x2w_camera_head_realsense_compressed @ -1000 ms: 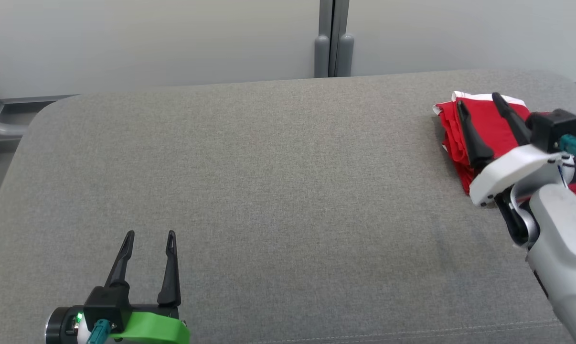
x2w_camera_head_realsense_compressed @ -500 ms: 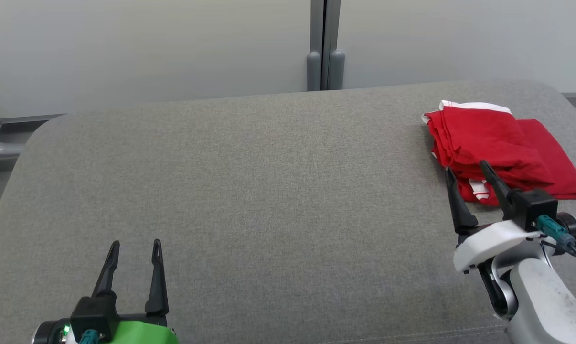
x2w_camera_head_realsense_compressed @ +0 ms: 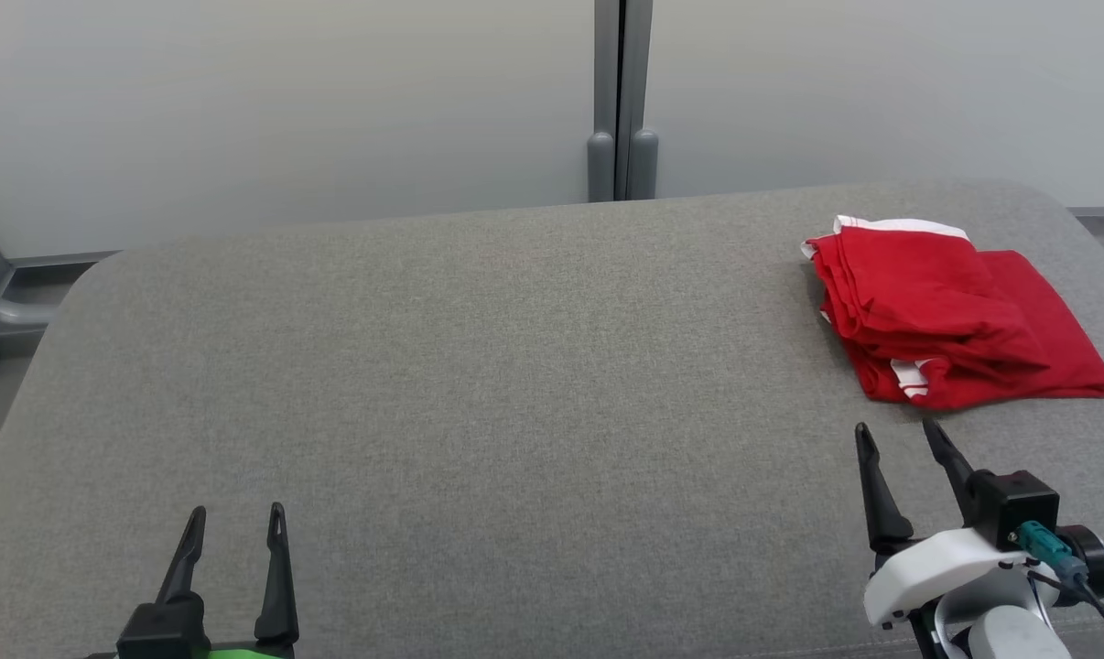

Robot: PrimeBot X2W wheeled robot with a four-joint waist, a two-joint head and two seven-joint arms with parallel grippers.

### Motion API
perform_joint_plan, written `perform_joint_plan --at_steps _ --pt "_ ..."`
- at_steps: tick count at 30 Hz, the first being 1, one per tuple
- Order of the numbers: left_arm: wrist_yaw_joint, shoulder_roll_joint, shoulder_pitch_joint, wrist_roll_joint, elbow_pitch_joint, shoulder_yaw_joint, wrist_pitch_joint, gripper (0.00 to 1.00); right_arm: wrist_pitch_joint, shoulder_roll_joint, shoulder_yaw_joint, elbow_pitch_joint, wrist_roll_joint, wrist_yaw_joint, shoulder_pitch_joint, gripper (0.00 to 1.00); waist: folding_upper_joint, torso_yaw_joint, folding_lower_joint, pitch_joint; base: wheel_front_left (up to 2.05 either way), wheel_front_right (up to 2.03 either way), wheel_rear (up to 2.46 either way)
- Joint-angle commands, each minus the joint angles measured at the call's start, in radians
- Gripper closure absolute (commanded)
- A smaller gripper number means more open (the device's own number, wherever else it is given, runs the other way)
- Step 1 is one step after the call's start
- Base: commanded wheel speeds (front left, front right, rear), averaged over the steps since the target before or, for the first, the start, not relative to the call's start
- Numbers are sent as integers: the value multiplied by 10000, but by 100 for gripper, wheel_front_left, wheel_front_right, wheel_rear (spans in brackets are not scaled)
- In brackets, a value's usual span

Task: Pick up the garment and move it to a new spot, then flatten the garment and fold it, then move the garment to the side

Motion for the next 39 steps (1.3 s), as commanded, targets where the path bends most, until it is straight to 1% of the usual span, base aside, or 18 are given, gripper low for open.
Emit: perform_joint_plan --at_steps 1,3,5,10,18,28,29,33,39 --pt "45 91 136 -46 -6 83 -19 0 -6 64 29 -62 65 -11 200 0 0 -25 1 -47 0 0 0" --pt "77 134 214 -58 37 124 -19 0 73 106 133 -115 84 -11 356 0 0 -48 1 -81 0 0 0" --pt "101 162 242 -47 53 133 -19 0 195 125 478 -179 321 -9 459 0 0 -69 1 -107 0 0 0" --pt "120 205 192 -64 60 106 -19 0 227 -140 952 -330 765 -9 500 0 0 -87 1 -119 0 0 0" --pt "-51 221 179 -148 79 -45 -19 0 270 -306 1209 -288 945 -9 347 0 0 -42 1 -108 0 0 0" --pt "-15 224 214 -193 19 -137 -19 0 234 -324 1252 -224 962 -9 295 0 0 -37 1 -117 0 0 0" --pt "-28 178 140 -178 54 -122 2 100 238 -271 1239 -238 949 -2 371 100 0 -38 1 -116 0 0 0" --pt "-29 105 217 -235 443 -123 76 100 261 -132 1245 70 998 -2 639 100 0 -38 1 -114 0 0 0" --pt "-101 63 -33 -1442 569 -185 263 100 714 -59 819 48 2049 -2 574 100 0 -35 1 -66 0 0 0"
